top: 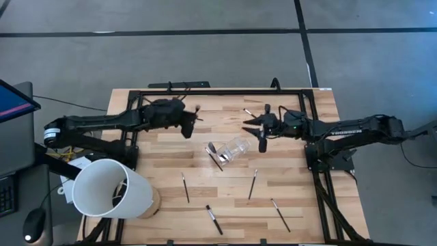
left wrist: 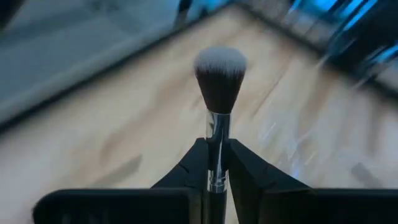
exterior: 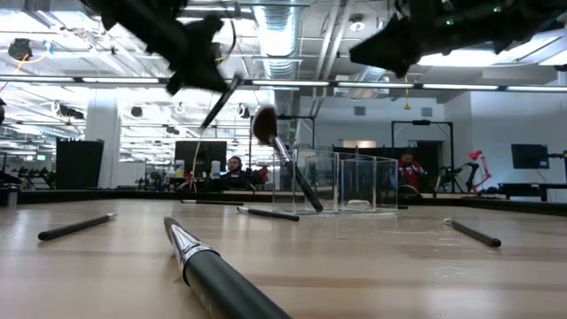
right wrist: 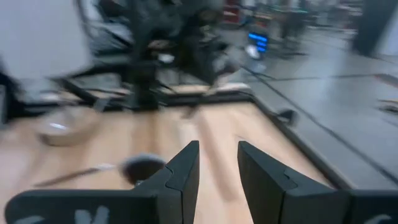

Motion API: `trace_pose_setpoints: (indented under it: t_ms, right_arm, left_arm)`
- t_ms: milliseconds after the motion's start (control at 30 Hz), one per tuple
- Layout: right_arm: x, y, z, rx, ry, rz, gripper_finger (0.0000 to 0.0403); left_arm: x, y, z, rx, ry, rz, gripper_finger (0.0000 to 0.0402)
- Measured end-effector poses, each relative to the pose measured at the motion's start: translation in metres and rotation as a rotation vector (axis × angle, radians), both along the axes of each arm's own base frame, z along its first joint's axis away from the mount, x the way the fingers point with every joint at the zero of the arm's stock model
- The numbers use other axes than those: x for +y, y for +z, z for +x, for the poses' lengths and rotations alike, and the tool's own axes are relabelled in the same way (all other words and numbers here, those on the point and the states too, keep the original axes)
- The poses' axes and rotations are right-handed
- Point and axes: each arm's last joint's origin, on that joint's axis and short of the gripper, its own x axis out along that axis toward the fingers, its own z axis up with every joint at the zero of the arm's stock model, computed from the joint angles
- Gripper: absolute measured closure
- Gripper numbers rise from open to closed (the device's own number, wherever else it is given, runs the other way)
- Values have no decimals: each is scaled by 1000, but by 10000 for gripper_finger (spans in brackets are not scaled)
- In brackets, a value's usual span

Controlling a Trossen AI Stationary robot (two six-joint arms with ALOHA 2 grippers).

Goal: Put items in baskets/containers
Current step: Put the top black blush brush into the transparent organizer

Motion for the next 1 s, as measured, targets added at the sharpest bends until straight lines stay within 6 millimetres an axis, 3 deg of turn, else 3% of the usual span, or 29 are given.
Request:
trace_pose_setpoints:
  t_ms: [133,233,400,667,833,1000]
  right_arm:
    - [0,-6,15,-59,56,50,300]
    - [0,-10,24,-102,93,70,293]
    - [1,-18,38,-177,175,122,260]
    - [8,-28,62,-137,210,120,207]
    - [11,-27,67,-141,222,118,200]
    - [10,-24,66,-157,221,116,209]
  left_arm:
    - [-13,16,14,-170,-142,89,363]
    - [-23,15,24,-206,-219,129,359]
    - [-35,8,43,-250,-291,204,359]
    - [-36,-6,71,-396,-393,220,357]
    - [-41,-18,80,-402,-443,209,357]
    - [-40,-17,81,-419,-441,220,355]
